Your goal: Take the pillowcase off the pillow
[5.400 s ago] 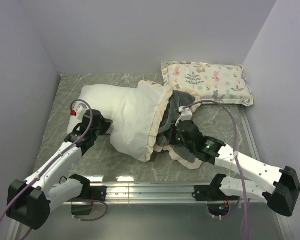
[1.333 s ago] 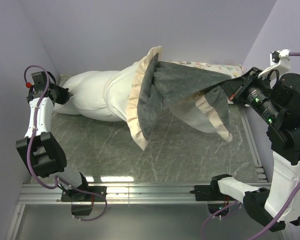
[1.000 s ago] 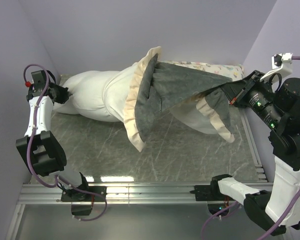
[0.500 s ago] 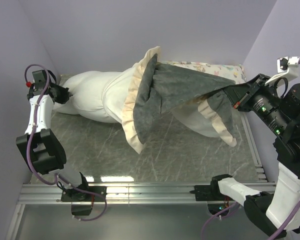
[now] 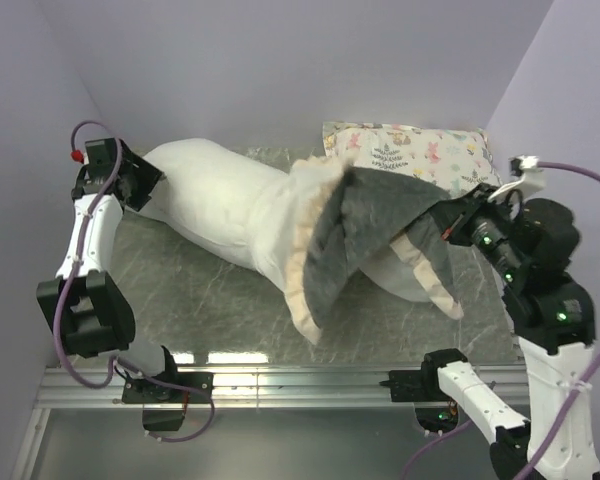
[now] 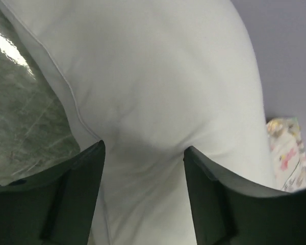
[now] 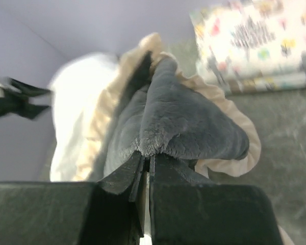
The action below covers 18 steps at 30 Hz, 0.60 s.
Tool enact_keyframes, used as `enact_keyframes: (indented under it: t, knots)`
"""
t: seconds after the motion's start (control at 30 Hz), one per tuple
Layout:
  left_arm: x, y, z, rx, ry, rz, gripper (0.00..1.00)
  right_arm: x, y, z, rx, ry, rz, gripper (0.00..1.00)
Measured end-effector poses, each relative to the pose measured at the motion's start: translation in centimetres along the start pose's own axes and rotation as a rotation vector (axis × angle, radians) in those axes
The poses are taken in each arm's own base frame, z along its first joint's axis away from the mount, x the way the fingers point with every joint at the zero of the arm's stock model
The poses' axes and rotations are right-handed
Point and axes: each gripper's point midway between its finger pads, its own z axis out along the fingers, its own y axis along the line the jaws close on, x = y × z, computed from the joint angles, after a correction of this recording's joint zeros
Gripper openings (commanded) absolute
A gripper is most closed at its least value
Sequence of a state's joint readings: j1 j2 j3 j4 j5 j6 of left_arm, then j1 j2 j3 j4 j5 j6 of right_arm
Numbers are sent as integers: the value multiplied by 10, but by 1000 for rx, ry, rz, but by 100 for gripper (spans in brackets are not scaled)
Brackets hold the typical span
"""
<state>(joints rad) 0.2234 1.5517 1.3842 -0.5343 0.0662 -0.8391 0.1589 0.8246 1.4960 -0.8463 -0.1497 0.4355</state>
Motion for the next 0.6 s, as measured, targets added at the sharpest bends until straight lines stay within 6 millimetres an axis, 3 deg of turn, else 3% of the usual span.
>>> enact_keyframes:
  t: [0.07, 0.2, 0.3, 0.43, 0.5, 0.53, 0.6]
  knots:
    - [13, -13, -20, 44, -16, 56, 82, 27, -19, 18, 40, 55, 2, 0]
    - [54, -42, -74, 195, -49, 164, 84, 78, -57, 55, 137, 170, 15, 1]
    - [101, -50, -103, 303, -17, 229, 89, 103, -74, 86, 187, 227, 13, 19]
    - [184, -35, -106, 333, 105, 302, 98, 124, -83, 113, 219, 262, -12, 53]
    - [231, -30, -107, 342, 181, 365, 98, 132, -85, 123, 233, 274, -34, 62]
    - [246, -27, -106, 335, 198, 383, 98, 136, -84, 126, 240, 277, -47, 68]
    - [266, -23, -100, 323, 211, 399, 96, 142, -80, 128, 244, 284, -78, 73]
